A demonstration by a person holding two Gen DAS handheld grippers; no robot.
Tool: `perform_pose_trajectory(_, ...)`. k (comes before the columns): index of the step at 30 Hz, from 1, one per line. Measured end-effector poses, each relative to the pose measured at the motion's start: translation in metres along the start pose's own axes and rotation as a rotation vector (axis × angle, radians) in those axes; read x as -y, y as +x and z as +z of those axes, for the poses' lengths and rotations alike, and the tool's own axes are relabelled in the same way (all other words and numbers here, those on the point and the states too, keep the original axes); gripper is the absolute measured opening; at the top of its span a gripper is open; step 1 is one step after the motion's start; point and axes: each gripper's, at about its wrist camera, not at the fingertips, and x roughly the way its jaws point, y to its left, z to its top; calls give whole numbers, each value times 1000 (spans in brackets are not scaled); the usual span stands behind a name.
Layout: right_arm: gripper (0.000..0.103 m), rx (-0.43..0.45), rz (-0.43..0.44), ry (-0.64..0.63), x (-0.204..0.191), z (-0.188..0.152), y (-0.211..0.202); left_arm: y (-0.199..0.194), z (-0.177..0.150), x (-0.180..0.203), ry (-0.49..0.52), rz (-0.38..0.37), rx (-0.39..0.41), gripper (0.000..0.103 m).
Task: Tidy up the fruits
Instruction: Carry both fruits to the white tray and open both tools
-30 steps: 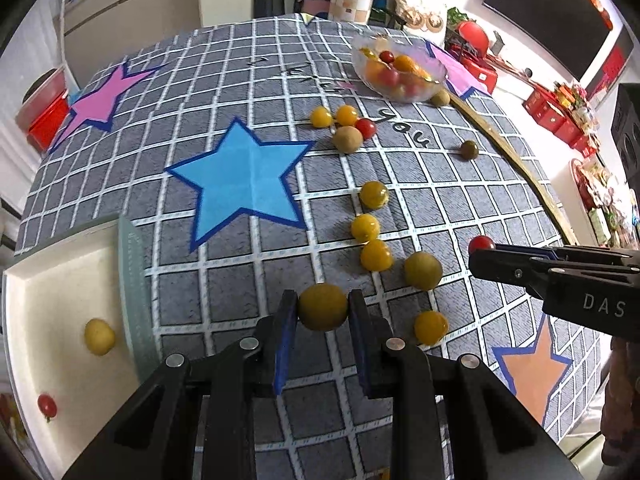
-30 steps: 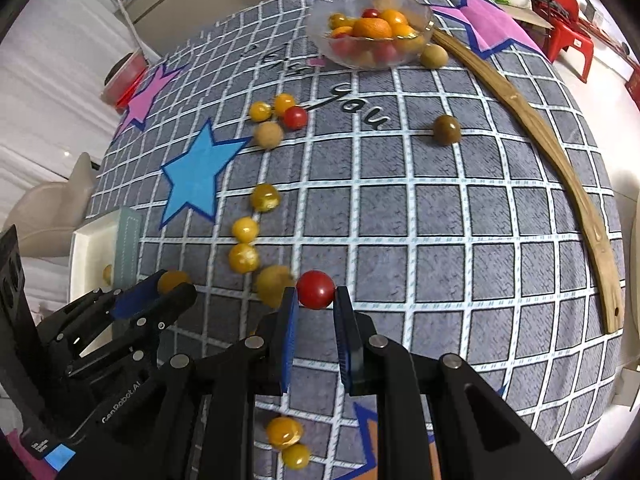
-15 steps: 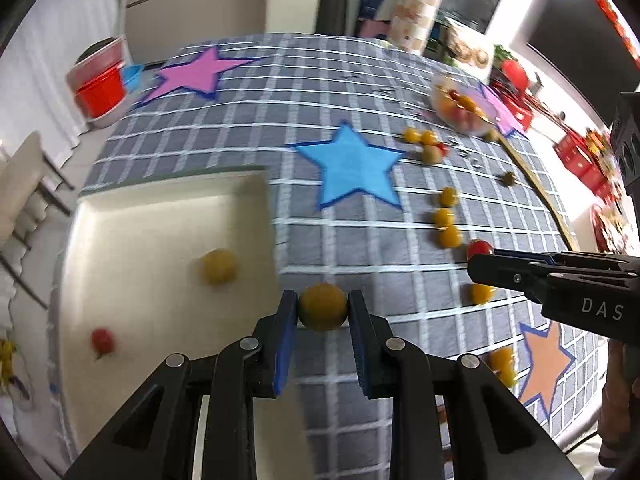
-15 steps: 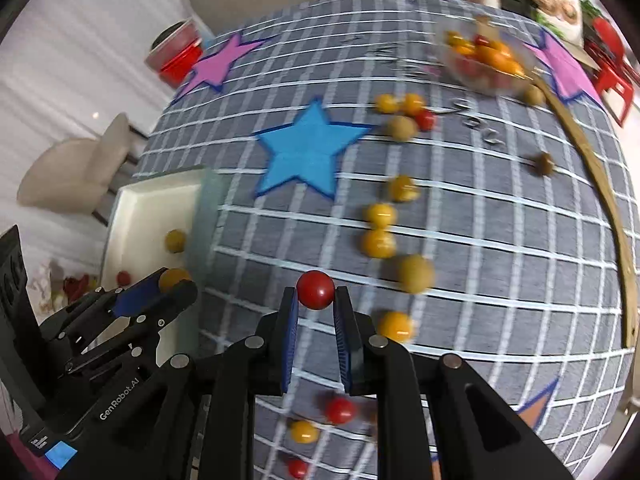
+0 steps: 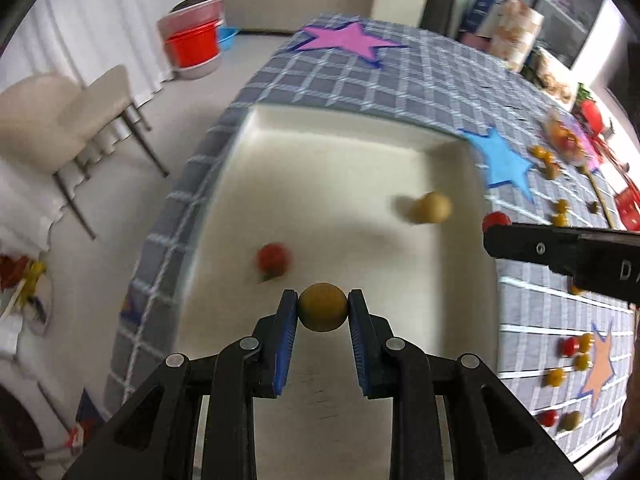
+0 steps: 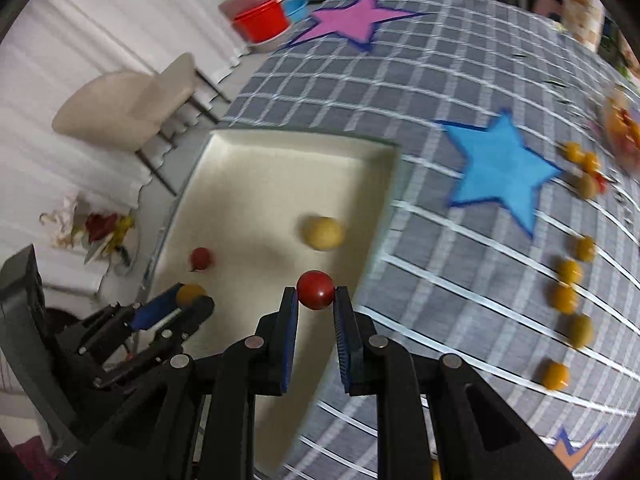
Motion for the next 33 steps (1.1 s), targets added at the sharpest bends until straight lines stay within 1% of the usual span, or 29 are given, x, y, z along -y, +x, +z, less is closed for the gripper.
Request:
perform_pose_trajectory(5, 20, -39, 11, -31, -25, 17, 32, 11, -6, -19, -37, 44, -21, 28)
perform_pose_trajectory(8, 20, -55, 2, -53, -34, 23, 46, 14, -9, -25, -53, 53, -27, 28)
perform_pose_trajectory(16, 20, -90, -28, -66, -38, 28, 72, 16, -13, -24, -31, 90, -28, 28)
perform_pose_trajectory(20, 20, -91, -38, -64, -38, 27, 76, 21, -14, -23, -20, 104, -54, 28)
perform_pose_trajectory(21, 20, -91, -41, -67, -39, 26, 76, 22, -13, -23, -15, 107, -52, 31)
perform_pose_trajectory(22, 20, -92, -42, -69, -40, 26, 77, 22, -13, -22, -9, 113, -50, 51)
perform_pose_trajectory(23, 21, -92, -41, -69, -40, 26, 77, 21, -13, -21, -2, 119, -47, 66)
perform_pose_trajectory(24, 21, -95, -35, -66, -40, 26, 77, 19, -13, -20, 5, 121, -32, 77)
perform_pose_trajectory(25, 26, -97, -28, -61, -43, 26, 78, 16, -13, -17, 18, 129, -14, 77)
perform_pose_trajectory(26, 32, -97, -21, -56, -42, 25, 77, 16, -12, -15, 33, 135, -14, 77)
perform_pose_trajectory(28, 71, -89, -23, -48, -39, 27, 74, 17, -11, -12, 51, 138, -30, 77)
perform_pose_trajectory(29, 77, -76, -16, -38, -38, 27, 70, 17, -10, -10, 56, 134, -37, 77)
perform_pose_trajectory(30, 80, -59, -5, -26, -35, 28, 63, 16, -10, -10, 59, 131, -39, 77)
perform_pose_trajectory(33, 80, -21, 32, 16, -27, 29, 41, 10, -7, -2, 83, 119, -37, 77)
